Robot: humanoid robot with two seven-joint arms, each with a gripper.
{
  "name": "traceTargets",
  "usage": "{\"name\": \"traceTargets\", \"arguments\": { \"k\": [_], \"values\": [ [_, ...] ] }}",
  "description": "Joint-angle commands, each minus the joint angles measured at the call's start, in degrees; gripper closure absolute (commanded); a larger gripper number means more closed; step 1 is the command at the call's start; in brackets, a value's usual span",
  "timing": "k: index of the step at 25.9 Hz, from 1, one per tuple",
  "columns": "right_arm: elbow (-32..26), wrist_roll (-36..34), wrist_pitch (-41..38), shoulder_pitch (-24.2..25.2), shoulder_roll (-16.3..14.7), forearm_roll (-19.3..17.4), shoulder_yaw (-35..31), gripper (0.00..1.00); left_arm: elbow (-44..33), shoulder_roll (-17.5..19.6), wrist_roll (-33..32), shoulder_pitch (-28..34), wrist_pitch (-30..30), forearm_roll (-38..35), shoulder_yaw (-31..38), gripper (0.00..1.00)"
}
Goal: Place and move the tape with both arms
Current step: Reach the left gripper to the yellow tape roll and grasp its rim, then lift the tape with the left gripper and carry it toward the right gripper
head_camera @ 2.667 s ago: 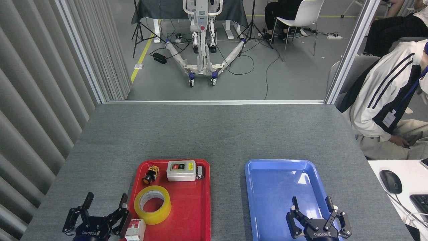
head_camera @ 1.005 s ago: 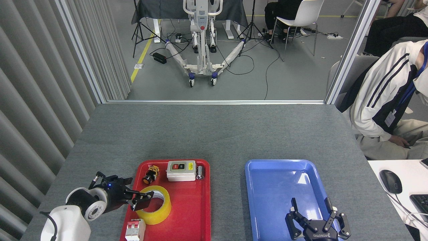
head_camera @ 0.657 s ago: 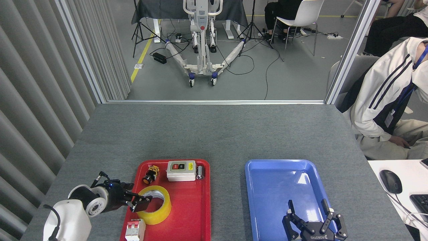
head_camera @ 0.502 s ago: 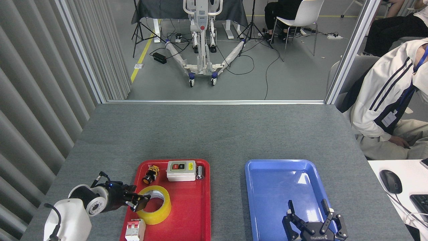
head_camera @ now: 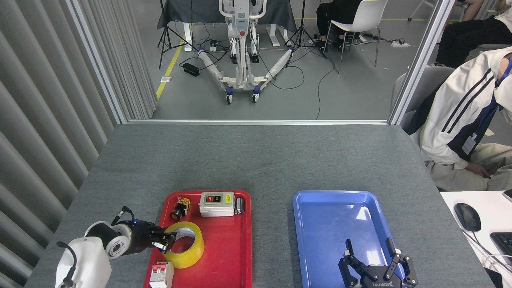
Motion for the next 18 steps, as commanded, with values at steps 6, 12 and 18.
{"name": "traceTargets", "arguments": {
  "k": [6,12,18],
  "values": [
    [-0.18,-0.62,0.0,0.0,0.02,0.05,0.18,0.0,0.34,-0.12,0.01,-1.15,-4.8,0.66,0.14,1.0],
    [-0.09,-0.62,0.0,0.0,0.02,0.05,0.09,0.0,-2.64,-0.3,0.71,-1.32,-4.8,3.82,1.19,1.0],
    [-0.18,-3.7,-0.35,0.0,0.02,0.05,0.18,0.0,-4.84,-4.6,3.7,-0.53,-4.8,33.52,1.64,1.0]
  ]
}}
